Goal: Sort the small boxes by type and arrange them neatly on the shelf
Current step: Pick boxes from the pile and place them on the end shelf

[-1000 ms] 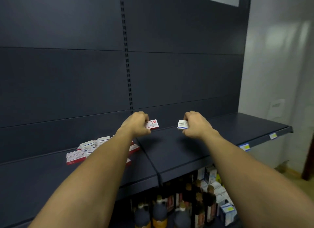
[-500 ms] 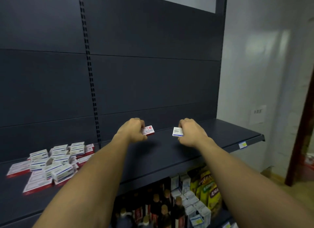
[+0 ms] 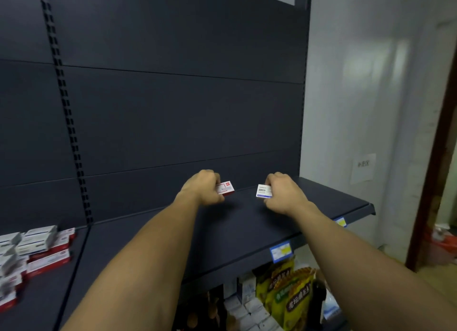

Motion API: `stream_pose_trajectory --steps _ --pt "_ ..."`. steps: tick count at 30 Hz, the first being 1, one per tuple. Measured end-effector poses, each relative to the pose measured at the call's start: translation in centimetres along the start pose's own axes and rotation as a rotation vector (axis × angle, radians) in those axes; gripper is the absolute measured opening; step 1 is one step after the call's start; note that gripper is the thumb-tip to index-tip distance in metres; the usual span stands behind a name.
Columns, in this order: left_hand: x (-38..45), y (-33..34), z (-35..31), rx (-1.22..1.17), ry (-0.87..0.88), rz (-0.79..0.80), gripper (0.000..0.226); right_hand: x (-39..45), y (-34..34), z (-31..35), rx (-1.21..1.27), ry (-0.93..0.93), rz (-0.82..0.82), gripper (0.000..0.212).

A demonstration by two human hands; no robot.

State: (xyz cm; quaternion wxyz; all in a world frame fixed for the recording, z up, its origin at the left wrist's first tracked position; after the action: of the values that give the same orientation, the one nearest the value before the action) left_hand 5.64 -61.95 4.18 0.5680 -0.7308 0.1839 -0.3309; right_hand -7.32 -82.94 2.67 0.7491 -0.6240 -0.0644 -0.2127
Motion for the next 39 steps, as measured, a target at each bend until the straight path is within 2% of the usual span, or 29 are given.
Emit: stream_pose_trajectory --steps 10,21,30,39 --pt "10.9 1.2 -1.7 -0.007 -0.01 -0.007 0.033 9.4 -0.8 -7.2 -0.015 0.014 -0.009 0.033" --pt "18.6 4.9 -5.0 0.001 -0.047 -0.002 0.034 15.9 0.9 -15.8 0.048 -0.055 0.008 0.029" --pt "22.1 6.5 -8.7 -0.015 -0.206 -0.037 0.035 20.9 0.8 -22.2 0.114 -0.179 0.073 0.028" --pt "22.5 7.7 -9.8 0.034 -0.316 -0.011 0.036 24.5 2.0 -25.0 0.184 -0.286 0.129 0.028"
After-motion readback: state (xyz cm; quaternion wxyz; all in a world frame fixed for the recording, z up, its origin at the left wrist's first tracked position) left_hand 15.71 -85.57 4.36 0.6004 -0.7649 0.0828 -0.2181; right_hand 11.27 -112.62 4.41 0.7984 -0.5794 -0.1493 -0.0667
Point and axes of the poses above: each hand's wrist, its own x-axis towards the middle knuckle, its own y-axis out of the palm, z = x × y, the point moved 1 cm from there along x, towards the middle knuckle, and after that the axes turned 6 degrees about z, right-handed, at the moved point
